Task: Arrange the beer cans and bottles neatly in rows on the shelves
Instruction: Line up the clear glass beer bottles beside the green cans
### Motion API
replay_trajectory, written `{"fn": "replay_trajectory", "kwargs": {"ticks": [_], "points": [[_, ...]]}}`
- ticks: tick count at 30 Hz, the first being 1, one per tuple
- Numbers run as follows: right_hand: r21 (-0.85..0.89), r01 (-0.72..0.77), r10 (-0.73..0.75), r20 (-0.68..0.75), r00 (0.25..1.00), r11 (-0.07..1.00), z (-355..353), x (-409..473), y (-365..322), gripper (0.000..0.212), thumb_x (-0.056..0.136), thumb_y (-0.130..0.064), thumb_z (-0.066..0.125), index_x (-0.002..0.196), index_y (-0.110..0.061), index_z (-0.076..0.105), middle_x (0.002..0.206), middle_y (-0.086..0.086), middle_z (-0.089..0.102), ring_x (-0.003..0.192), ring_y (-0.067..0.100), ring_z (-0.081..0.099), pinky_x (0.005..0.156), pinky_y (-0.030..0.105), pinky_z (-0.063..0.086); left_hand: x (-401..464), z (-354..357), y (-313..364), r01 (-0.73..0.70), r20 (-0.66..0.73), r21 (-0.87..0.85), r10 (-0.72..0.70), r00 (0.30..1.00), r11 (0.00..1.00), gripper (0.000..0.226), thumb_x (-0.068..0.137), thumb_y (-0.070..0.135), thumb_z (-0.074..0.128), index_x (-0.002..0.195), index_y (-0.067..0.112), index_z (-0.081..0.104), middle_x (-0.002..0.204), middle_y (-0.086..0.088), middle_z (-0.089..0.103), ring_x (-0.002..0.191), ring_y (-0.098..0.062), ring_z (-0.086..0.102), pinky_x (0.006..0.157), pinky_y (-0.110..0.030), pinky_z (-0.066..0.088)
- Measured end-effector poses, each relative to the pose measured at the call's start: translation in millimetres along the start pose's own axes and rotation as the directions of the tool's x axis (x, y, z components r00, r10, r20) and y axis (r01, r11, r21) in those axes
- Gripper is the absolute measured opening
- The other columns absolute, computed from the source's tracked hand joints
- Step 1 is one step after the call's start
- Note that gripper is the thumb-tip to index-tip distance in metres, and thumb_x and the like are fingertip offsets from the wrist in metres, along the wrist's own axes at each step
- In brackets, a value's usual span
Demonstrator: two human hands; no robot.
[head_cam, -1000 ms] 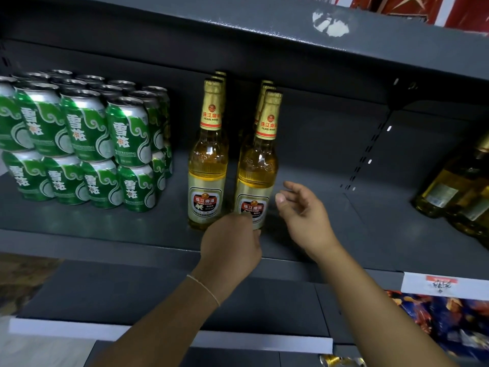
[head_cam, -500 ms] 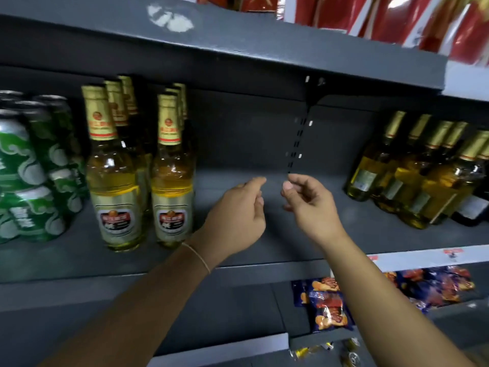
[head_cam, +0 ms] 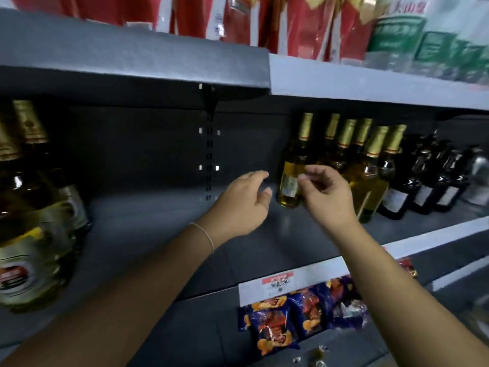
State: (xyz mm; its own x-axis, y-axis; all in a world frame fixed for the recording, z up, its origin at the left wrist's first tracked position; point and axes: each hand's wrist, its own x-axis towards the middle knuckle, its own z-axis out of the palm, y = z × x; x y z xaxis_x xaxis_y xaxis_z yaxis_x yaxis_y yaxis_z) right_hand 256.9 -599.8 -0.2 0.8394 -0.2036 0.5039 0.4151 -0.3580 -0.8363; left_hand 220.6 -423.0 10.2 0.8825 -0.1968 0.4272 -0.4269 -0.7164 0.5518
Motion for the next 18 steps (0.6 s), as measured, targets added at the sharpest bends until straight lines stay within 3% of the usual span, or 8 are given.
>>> {"fn": "replay_trajectory", "kwargs": {"ticks": [3, 5, 10, 14, 18], "points": [[-0.114, 0.006, -0.017, -0.100, 0.995, 0.994, -32, 27, 19, 0.032, 0.085, -0.030, 0.068, 0.114, -0.018, 0.064, 0.107, 0.005, 0.070, 0.098, 0.019, 0.067, 0.090, 0.034, 0.055, 29, 26, 15, -0.047, 0.047, 0.021, 0.046, 0.998, 0.999, 0.048, 0.102, 0.029, 0.040, 0.147, 0.015, 0.033, 0.153, -0.003, 0.034, 0.140, -0.019, 0.030, 0.110, -0.023, 0.021], [-0.225, 0.010, -0.047, -0.159, 0.986, 0.974, -52, 44, 28, 0.045, 0.082, -0.033, 0.064, 0.122, -0.014, 0.061, 0.118, 0.009, 0.066, 0.111, 0.026, 0.062, 0.100, 0.045, 0.049, 46, 41, 23, -0.075, 0.079, 0.061, 0.070, 0.994, 0.995, 0.049, 0.102, 0.028, 0.038, 0.148, 0.014, 0.031, 0.153, -0.005, 0.033, 0.141, -0.019, 0.030, 0.110, -0.023, 0.021], [-0.381, -0.083, -0.014, -0.245, 0.969, 0.921, -86, 81, 46, 0.062, 0.087, -0.020, 0.068, 0.141, -0.002, 0.044, 0.139, 0.023, 0.046, 0.133, 0.038, 0.041, 0.114, 0.045, 0.032, 78, 63, 39, -0.209, 0.166, 0.224, 0.174, 0.971, 0.952, 0.050, 0.101, 0.024, 0.039, 0.148, 0.010, 0.030, 0.153, -0.008, 0.033, 0.139, -0.022, 0.032, 0.114, -0.034, 0.029], [-0.335, -0.150, 0.088, -0.193, 0.977, 0.930, -91, 99, 64, 0.075, 0.090, -0.024, 0.065, 0.152, -0.003, 0.027, 0.151, 0.020, 0.036, 0.140, 0.035, 0.036, 0.116, 0.048, 0.033, 97, 76, 49, -0.225, 0.211, 0.246, 0.175, 0.962, 0.943, 0.049, 0.101, 0.024, 0.037, 0.147, 0.010, 0.031, 0.150, -0.008, 0.036, 0.137, -0.025, 0.035, 0.110, -0.042, 0.035], [-0.287, -0.189, 0.152, -0.144, 0.978, 0.939, -91, 111, 66, 0.079, 0.091, -0.030, 0.064, 0.154, -0.006, 0.022, 0.151, 0.017, 0.041, 0.137, 0.034, 0.042, 0.113, 0.048, 0.039, 106, 92, 56, -0.208, 0.209, 0.225, 0.162, 0.964, 0.952, 0.050, 0.101, 0.024, 0.037, 0.148, 0.009, 0.028, 0.153, -0.007, 0.032, 0.138, -0.024, 0.033, 0.109, -0.038, 0.035]]}}
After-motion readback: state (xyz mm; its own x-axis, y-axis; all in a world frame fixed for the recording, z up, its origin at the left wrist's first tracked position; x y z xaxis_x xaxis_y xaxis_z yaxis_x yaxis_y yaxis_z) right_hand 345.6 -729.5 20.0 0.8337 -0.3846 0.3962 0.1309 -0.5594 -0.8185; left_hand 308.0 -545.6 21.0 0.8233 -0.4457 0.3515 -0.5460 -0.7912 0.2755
